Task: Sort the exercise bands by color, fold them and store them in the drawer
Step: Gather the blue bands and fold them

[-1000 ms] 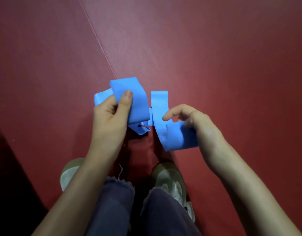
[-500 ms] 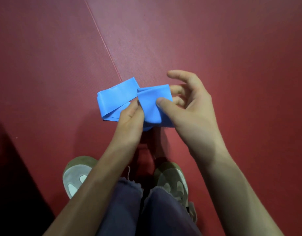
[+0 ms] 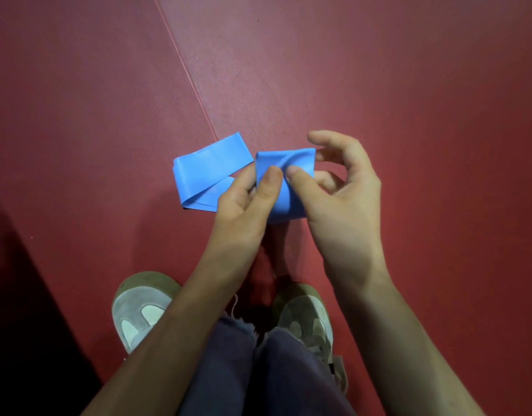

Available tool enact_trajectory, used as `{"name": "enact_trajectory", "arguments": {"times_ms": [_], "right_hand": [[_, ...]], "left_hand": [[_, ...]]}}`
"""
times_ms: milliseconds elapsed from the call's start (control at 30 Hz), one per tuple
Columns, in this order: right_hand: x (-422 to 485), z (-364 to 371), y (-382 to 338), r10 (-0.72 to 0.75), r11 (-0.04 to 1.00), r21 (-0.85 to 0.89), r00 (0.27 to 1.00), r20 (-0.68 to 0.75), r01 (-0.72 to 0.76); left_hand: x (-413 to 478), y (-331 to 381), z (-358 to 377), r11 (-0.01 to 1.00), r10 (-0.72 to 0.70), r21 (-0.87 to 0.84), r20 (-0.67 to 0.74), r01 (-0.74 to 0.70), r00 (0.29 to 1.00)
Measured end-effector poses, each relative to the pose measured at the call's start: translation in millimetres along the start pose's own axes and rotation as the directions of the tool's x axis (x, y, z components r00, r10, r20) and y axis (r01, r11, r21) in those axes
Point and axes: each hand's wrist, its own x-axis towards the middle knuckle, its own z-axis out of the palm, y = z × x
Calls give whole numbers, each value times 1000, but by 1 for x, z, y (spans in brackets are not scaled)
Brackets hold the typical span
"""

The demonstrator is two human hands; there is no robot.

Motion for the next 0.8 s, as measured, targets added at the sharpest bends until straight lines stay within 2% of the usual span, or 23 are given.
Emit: {"name": "enact_trajectory", "arguments": {"times_ms": [100, 233, 333, 433, 500, 600, 667, 733, 767, 800], "right_hand": [[0, -1, 0, -5, 1000, -6, 1000, 22, 5], [2, 3, 6, -3, 1000, -6, 1000, 22, 3], [2, 3, 12, 13, 999, 38, 1000, 9, -14], [1, 6, 25, 68, 994, 84, 995, 74, -74], [-2, 9, 43, 64, 998, -8, 988, 138, -64], [-8, 9, 69, 103, 955, -294, 967, 234, -31], [-13, 5, 75, 63, 863, -496, 956, 287, 92], [-16, -1, 73, 12, 725, -663, 959, 283, 186], [-18, -2, 69, 18, 704, -689, 966, 257, 170], [-17, -2, 67, 71, 746, -657, 968, 243, 110]], "left_hand": [[1, 4, 1, 998, 26, 50, 16, -27, 1000], [4, 3, 3, 987, 66, 151, -99, -51, 993], [7, 6, 2, 983, 104, 168, -161, -76, 981], [9, 16, 2, 982, 140, 150, -163, -115, 977], [10, 20, 3, 979, 165, 144, -145, -144, 976], [9, 23, 5, 966, 197, 190, -114, -174, 974], [6, 25, 6, 969, 191, 180, -104, -171, 976], [4, 28, 5, 977, 181, 137, -113, -165, 977], [1, 32, 4, 978, 185, 114, -116, -172, 976], [0, 33, 3, 980, 184, 95, -115, -173, 976]]}}
